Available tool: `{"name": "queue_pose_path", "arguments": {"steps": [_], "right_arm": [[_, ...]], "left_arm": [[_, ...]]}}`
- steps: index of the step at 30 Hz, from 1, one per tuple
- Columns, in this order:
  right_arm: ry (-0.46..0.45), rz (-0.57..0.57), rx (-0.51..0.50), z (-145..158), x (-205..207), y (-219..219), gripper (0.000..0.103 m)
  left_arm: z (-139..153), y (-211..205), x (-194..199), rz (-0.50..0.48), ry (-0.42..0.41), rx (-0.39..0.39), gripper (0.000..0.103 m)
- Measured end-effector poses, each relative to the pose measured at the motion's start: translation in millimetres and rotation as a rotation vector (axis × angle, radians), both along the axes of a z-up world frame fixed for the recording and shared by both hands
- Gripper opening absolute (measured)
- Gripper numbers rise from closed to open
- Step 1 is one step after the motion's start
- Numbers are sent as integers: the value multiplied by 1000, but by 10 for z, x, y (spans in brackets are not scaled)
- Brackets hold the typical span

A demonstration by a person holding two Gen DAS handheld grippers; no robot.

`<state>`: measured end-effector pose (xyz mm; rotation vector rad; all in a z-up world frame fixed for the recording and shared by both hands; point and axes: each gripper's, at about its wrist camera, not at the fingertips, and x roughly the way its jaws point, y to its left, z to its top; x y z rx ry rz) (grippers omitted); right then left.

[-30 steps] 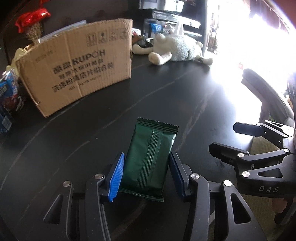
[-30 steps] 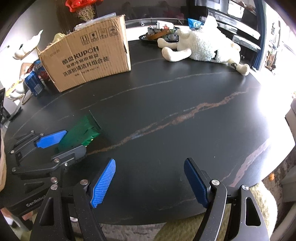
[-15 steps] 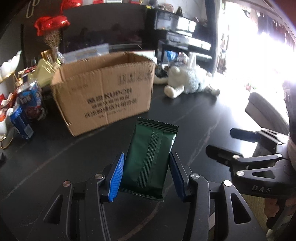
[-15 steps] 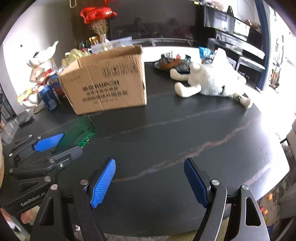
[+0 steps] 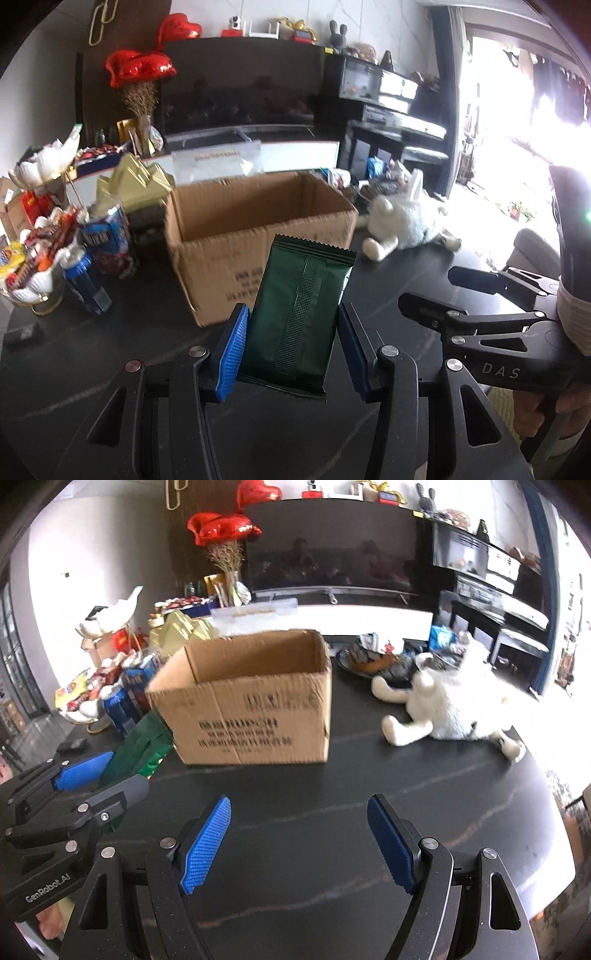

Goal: Organize snacks
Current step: 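Carry the dark green packet with the left tool over the box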

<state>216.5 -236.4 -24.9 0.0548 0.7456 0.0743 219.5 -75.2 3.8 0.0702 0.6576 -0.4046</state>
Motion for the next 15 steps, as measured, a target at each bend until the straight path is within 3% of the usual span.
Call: {"name": "queue_pose_path", "arguments": {"steps": [7,15], "right_arm": [[-37,31,0,290,237,116,77],[-61,34,-28,518,583,193,77]], "left_arm": [[258,111,234,33,-30,-14,48],[421,189,601,58,-11,-30,48]]}}
